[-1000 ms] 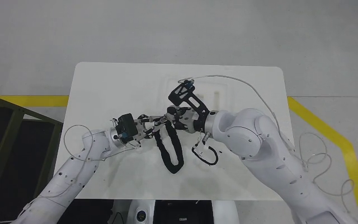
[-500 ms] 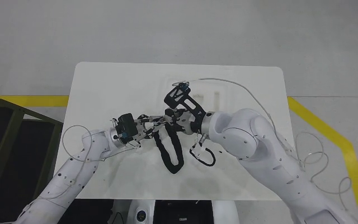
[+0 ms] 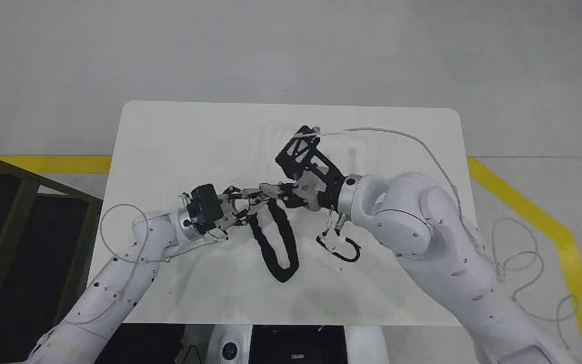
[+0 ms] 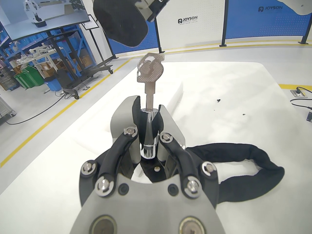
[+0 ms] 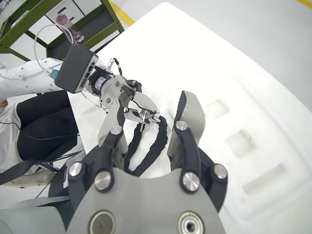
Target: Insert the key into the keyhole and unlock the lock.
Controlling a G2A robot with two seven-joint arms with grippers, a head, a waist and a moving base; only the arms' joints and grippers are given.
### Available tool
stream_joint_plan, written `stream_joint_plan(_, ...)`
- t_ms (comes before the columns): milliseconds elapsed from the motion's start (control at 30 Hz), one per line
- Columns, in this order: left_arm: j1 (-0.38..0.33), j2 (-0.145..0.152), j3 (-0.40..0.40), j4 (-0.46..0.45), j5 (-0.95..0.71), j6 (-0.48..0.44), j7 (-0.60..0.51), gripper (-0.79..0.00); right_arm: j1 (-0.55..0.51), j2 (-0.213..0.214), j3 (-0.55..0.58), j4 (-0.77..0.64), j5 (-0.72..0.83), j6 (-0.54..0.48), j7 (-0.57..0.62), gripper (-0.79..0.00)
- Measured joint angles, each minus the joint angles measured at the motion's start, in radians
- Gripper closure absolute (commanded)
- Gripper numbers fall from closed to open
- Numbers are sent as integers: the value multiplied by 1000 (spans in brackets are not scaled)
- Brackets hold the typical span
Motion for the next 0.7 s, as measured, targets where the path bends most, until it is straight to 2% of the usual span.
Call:
stream_joint_plan(33,-2,0,-2,2,-4,-10,-8,0,-6,3,10,3,-1,-32,-13,-542)
stream_joint_plan(133,-9,1,-9,10,-31,-61,-40,0,-26,12,38,17,-22,-136,-49,-785)
stream_joint_plan(267,-33,0,-14,30,-91,-165,-85,0,-46,23,66,42,-43,-286,-95,-785)
stream_joint_plan(467,-98,-7,-3,70,-185,-315,-153,0,-66,40,110,66,-97,-448,-126,-785)
stream_joint_plan(567,-139,-14,20,98,-224,-355,-180,0,-66,41,111,67,-98,-450,-127,-785)
stream_joint_plan(700,-190,-12,77,117,-278,-354,-217,0,-66,40,111,67,-97,-448,-126,-785)
